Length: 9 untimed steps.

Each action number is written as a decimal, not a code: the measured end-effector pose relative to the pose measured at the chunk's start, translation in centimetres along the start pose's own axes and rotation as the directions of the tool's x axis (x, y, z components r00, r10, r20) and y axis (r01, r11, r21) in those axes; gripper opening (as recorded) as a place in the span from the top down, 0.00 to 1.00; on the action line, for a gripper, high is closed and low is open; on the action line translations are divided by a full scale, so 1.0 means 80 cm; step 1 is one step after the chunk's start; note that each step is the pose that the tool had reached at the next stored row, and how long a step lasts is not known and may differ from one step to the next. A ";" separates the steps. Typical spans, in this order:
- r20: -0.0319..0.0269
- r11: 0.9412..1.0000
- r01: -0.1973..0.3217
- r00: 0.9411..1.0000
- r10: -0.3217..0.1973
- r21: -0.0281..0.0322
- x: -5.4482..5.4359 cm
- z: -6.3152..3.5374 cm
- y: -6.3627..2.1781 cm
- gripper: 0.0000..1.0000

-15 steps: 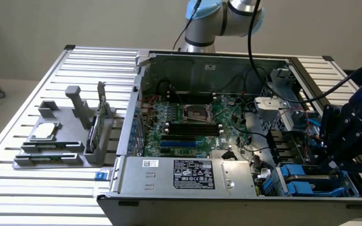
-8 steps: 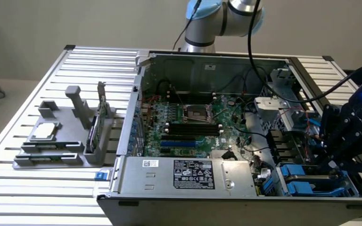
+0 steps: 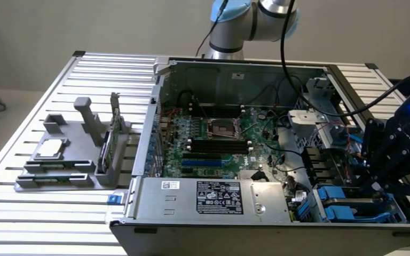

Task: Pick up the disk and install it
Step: 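Insert the first disk wire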

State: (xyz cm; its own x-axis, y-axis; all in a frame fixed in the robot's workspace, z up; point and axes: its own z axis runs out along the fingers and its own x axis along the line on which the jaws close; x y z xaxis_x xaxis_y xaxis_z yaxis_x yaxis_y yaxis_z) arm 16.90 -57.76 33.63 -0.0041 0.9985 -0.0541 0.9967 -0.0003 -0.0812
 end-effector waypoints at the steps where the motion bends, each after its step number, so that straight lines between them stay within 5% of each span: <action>1: 0.000 1.000 0.000 1.000 0.000 0.000 0.000 0.000 0.000 0.84; 9: -0.001 1.000 -0.003 1.000 0.003 0.000 0.003 0.001 0.000 0.84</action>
State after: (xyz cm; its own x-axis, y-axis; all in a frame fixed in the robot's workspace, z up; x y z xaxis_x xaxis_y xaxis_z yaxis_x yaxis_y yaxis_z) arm 16.91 -57.51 33.57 -0.0007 0.9986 -0.0535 0.9967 -0.0037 -0.0812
